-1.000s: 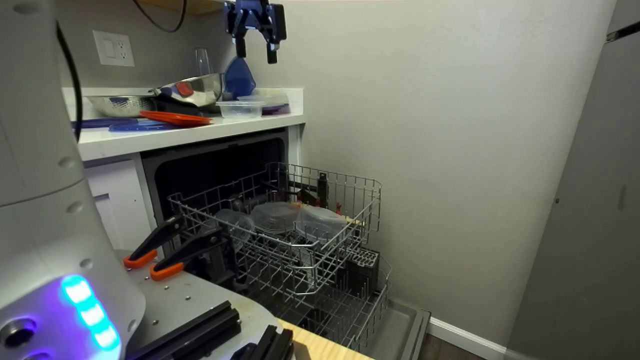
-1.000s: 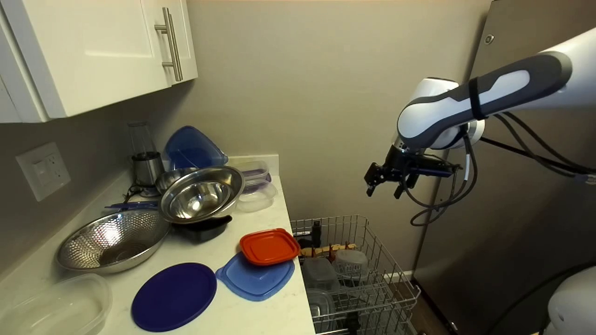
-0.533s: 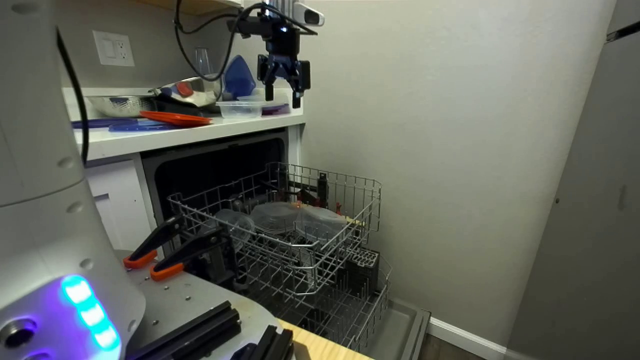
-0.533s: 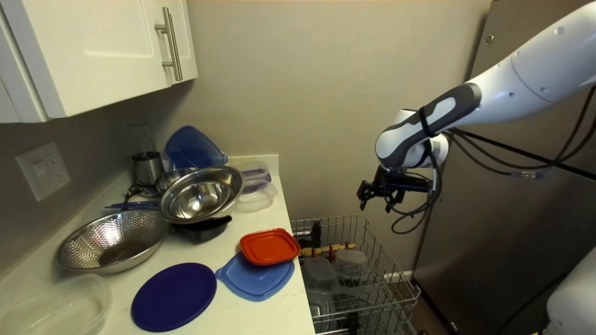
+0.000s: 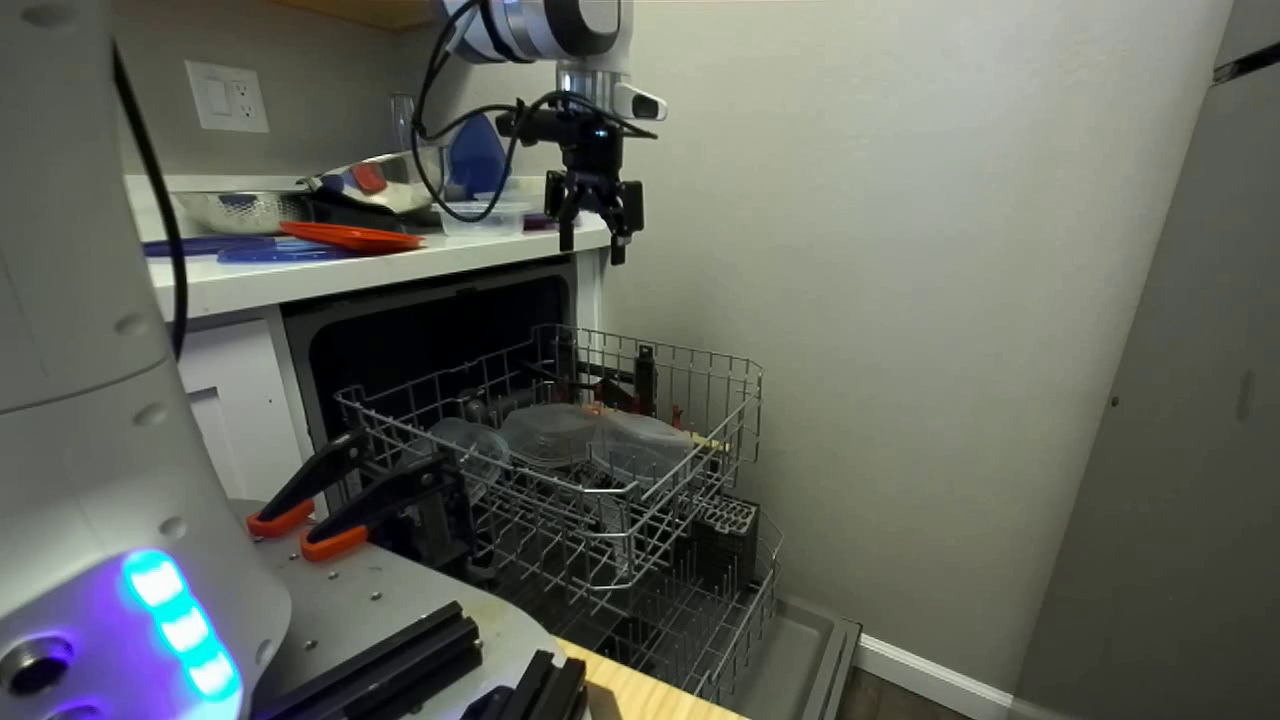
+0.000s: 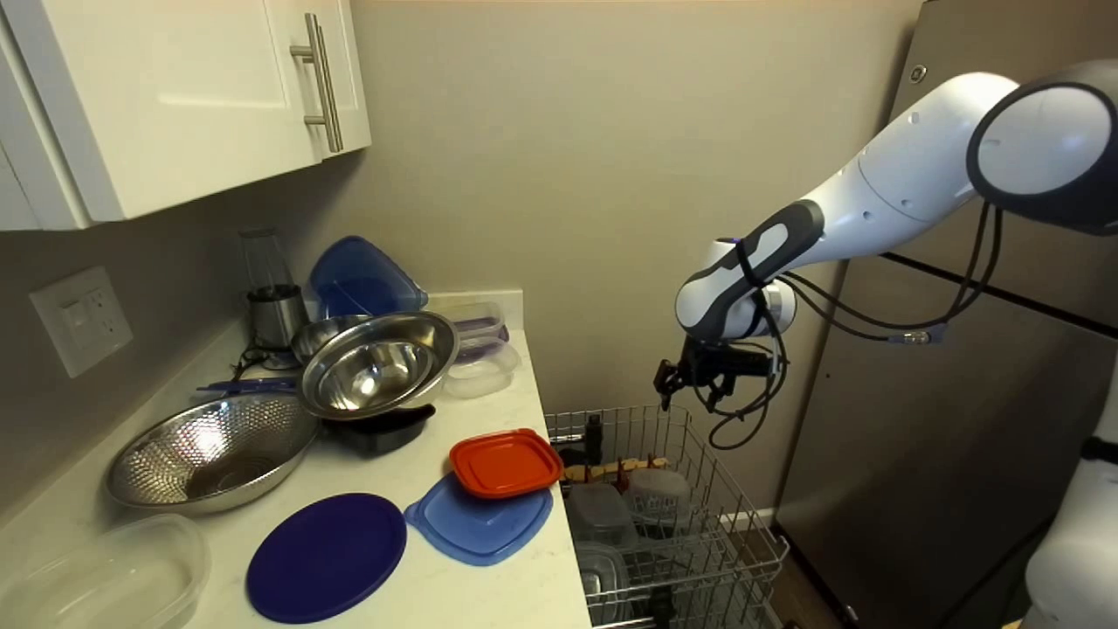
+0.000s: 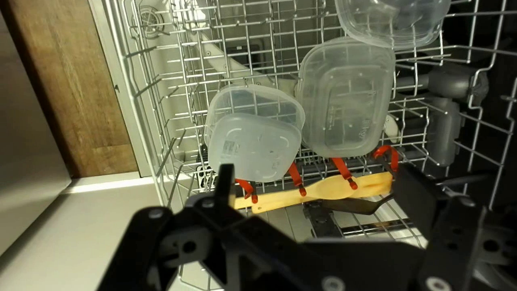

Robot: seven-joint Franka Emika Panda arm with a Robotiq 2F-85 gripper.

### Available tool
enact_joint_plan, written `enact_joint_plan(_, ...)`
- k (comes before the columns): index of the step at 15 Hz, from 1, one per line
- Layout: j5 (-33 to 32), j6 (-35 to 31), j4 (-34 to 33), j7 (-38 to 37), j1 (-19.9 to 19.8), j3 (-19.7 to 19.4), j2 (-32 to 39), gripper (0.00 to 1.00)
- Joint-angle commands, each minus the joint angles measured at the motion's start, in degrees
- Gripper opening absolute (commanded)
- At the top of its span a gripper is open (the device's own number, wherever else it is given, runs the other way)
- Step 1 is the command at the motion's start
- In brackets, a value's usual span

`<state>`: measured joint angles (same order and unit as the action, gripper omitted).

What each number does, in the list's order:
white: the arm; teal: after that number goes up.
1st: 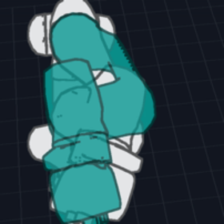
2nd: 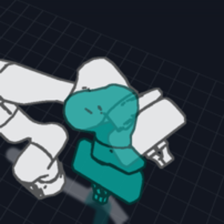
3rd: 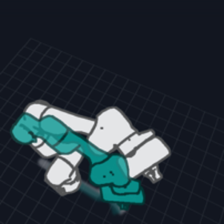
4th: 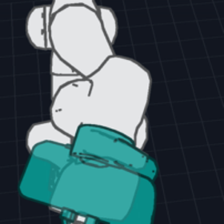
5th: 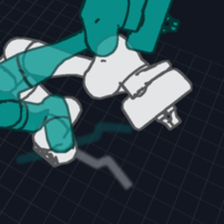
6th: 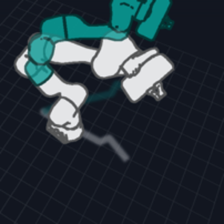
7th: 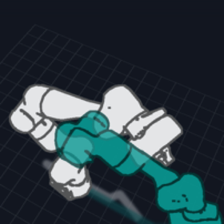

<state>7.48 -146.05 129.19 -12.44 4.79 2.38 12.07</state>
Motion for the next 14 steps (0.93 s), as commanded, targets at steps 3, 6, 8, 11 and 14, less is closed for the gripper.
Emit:
enact_joint_plan(3, -1.2, -9.6, -1.8, -0.3, 0.2, -0.2, 6.3, 1.0)
enact_joint_plan(6, 0.3, -11.6, -2.7, 0.7, -0.3, 0.5, 9.0, 1.0)
enact_joint_plan(8, -0.8, -10.2, -2.5, 0.0, 0.2, -0.1, 8.4, 1.0)
enact_joint_plan(11, -0.7, -10.3, -3.4, 0.0, 0.2, -0.1, 9.7, 1.0)
enact_joint_plan(14, -0.7, -10.3, -3.6, 0.0, 0.2, -0.1, 9.7, 1.0)
